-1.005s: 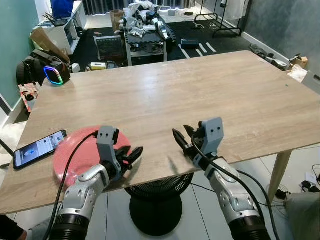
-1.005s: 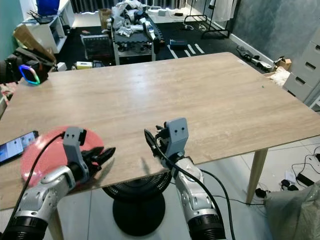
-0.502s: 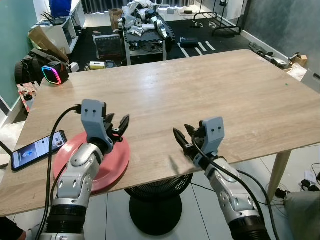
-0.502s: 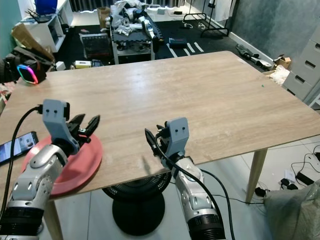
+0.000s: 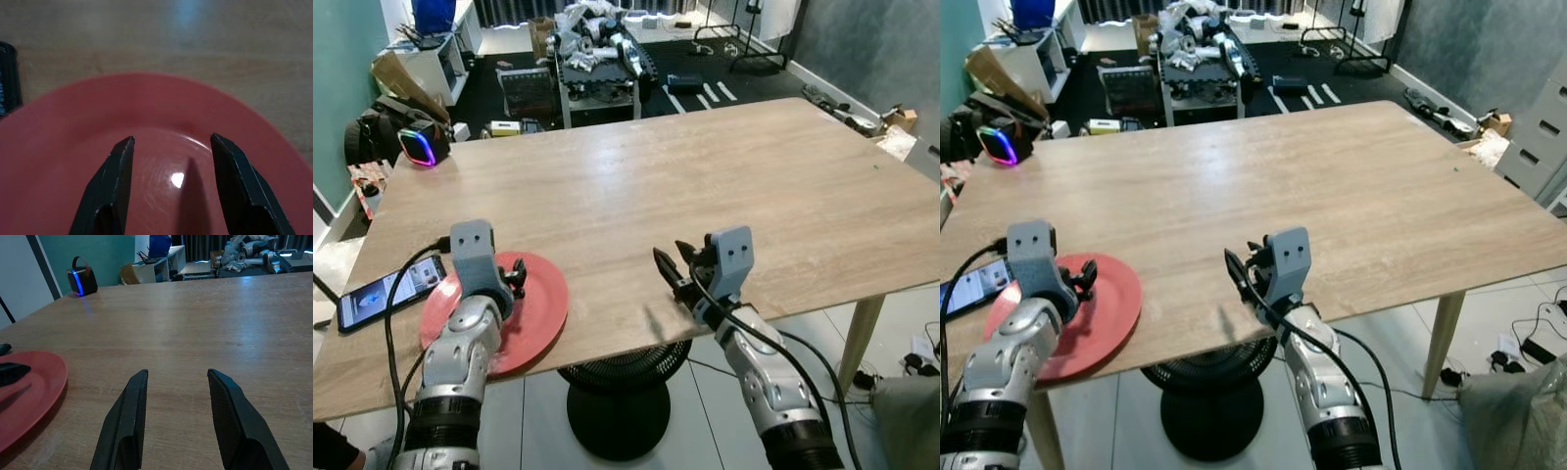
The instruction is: Setting the table
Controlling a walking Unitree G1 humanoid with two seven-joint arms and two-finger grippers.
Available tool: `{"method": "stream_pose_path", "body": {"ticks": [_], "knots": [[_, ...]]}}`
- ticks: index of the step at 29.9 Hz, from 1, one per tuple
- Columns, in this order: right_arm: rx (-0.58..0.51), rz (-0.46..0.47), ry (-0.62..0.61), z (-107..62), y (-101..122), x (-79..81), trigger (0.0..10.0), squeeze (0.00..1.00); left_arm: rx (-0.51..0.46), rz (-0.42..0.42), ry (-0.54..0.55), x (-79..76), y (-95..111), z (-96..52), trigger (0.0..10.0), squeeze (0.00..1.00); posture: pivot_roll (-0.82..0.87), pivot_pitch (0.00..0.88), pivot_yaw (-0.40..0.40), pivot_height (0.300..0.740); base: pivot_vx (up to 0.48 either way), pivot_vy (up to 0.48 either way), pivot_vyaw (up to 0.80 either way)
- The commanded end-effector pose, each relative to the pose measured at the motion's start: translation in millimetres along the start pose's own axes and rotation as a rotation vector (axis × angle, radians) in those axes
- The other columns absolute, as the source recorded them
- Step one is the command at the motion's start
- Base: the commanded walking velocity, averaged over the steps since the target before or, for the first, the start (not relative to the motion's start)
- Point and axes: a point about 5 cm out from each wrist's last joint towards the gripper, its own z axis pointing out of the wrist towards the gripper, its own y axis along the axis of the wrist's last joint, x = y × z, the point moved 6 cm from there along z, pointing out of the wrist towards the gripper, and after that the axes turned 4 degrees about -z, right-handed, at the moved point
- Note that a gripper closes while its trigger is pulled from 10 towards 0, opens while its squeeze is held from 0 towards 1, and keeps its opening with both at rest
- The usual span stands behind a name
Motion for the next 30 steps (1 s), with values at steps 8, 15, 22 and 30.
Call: {"method": "stream_pose_path", "body": {"ticks": [8,15,22,30], "knots": [[-0.009,-0.013,0.002,0.9,3,-0.1,10.0,0.0,0.157,-0.061,-0.259,-52.1,-28,-1.0,10.0,0.0,-0.03,0.0,0.106,0.74,0.0,0.0,0.0],[-0.016,-0.021,0.001,1.4,6,-0.9,10.0,0.0,0.191,-0.095,-0.404,-86.9,-27,-2.7,10.0,0.0,-0.04,0.0,0.111,0.74,0.0,0.0,0.0],[-0.019,-0.023,-0.004,0.7,6,-2.2,10.0,0.0,0.215,-0.093,-0.543,-113.8,-26,-7.5,10.0,0.0,-0.05,0.0,0.114,0.74,0.0,0.0,0.0],[-0.021,-0.024,-0.013,-0.5,7,-3.3,10.0,0.0,0.265,-0.071,-0.781,-155.9,-32,-32.5,10.0,0.0,-0.05,0.0,0.12,0.74,0.0,0.0,0.0]]}}
